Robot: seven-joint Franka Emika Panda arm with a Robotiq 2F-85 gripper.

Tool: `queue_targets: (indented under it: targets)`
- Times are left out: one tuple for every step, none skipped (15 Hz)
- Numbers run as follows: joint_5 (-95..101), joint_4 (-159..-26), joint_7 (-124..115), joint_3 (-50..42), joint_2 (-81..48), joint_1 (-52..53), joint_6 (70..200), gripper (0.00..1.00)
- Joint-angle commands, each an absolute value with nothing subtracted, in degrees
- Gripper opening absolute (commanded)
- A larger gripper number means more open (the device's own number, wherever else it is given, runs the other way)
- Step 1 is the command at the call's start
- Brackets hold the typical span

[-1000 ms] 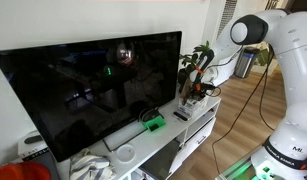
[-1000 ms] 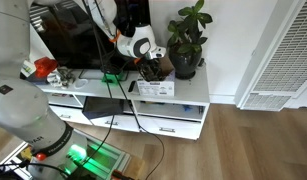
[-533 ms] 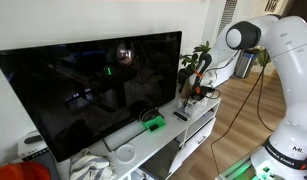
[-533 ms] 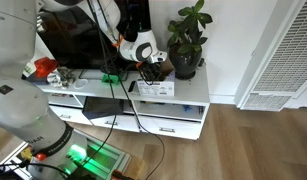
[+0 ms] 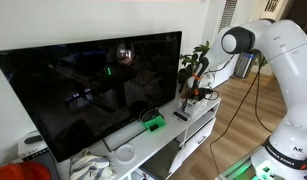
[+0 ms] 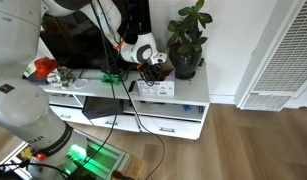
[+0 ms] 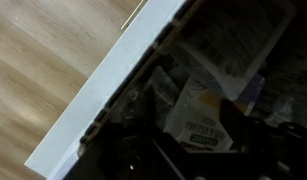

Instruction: Remove the sachet from the box

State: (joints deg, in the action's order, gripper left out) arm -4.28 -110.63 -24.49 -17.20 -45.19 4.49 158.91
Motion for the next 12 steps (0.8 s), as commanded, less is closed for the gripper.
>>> queue_targets:
  targets:
    - [-3.41,-108.79,-26.42,-18.4,-47.34,6.05,159.44,0.65]
    - [-3.43,-108.62,-26.41,-18.41,-47.55,6.16,159.53,0.64]
    - [-3.44,-108.53,-26.43,-18.43,-47.64,6.29,159.59,0.61]
    - [-3.44,-108.52,-26.41,-18.47,-47.63,6.37,159.58,0.5]
    - [-3.43,-108.56,-26.35,-18.52,-47.57,6.43,159.63,0.37]
    - [-3.47,-108.57,-26.34,-18.54,-47.53,6.46,159.62,0.31]
    - [-3.5,-108.65,-26.3,-18.58,-47.39,6.47,159.63,0.23]
    - [-3.56,-108.75,-26.23,-18.63,-47.18,6.44,159.61,0.17]
    - [-3.64,-108.93,-26.18,-18.62,-46.84,6.41,159.48,0.11]
    - [-3.71,-109.26,-26.06,-18.55,-46.25,6.39,159.48,0.03]
    - [-3.65,-109.57,-25.98,-18.63,-45.72,6.5,159.34,0.01]
    - [-3.61,-110.16,-25.97,-18.66,-44.75,6.72,158.97,0.0]
